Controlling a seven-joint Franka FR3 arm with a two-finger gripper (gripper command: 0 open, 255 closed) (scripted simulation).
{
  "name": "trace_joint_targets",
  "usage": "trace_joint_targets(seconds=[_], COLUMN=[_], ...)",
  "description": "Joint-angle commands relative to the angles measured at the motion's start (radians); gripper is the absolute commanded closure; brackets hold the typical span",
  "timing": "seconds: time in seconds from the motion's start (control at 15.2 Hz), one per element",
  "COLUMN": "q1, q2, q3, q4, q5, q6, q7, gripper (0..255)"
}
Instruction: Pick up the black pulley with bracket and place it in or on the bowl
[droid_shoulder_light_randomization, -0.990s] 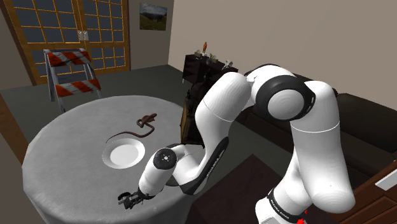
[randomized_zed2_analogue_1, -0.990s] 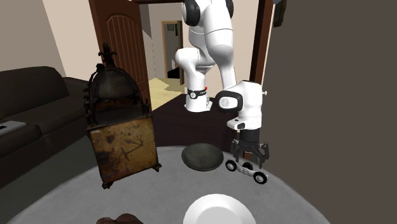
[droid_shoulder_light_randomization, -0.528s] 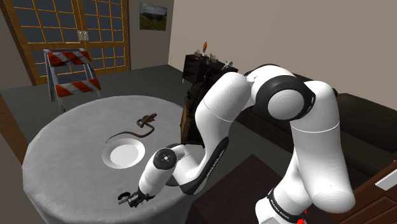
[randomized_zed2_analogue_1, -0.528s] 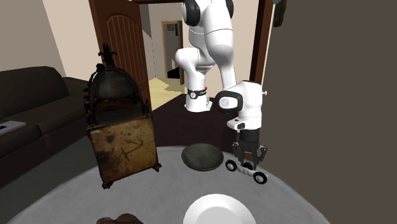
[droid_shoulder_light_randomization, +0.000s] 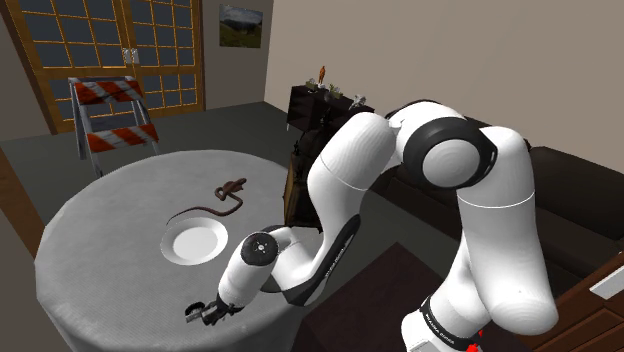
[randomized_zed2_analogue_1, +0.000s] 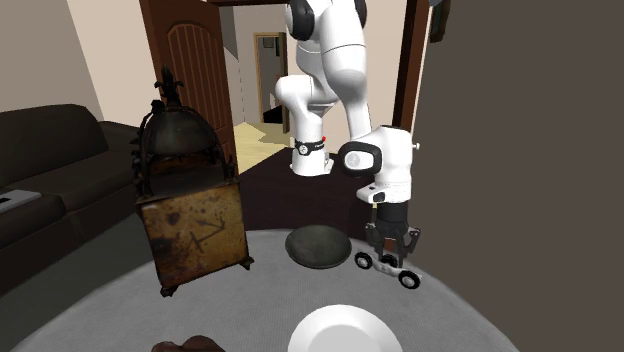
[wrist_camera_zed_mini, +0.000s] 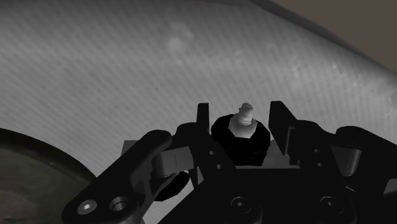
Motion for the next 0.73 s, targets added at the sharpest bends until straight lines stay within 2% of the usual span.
trace_joint_targets(seconds=[0.0,0.66], q1=[-0.019,-0.142], q2=[-0.021,-0.154], q3=[0.022,0.170], q4=[-0.011,-0.078], q5=[0.019,0.162], q6=[-0.014,-0.101], q7=[-0.021,-0.163], gripper=[255,255])
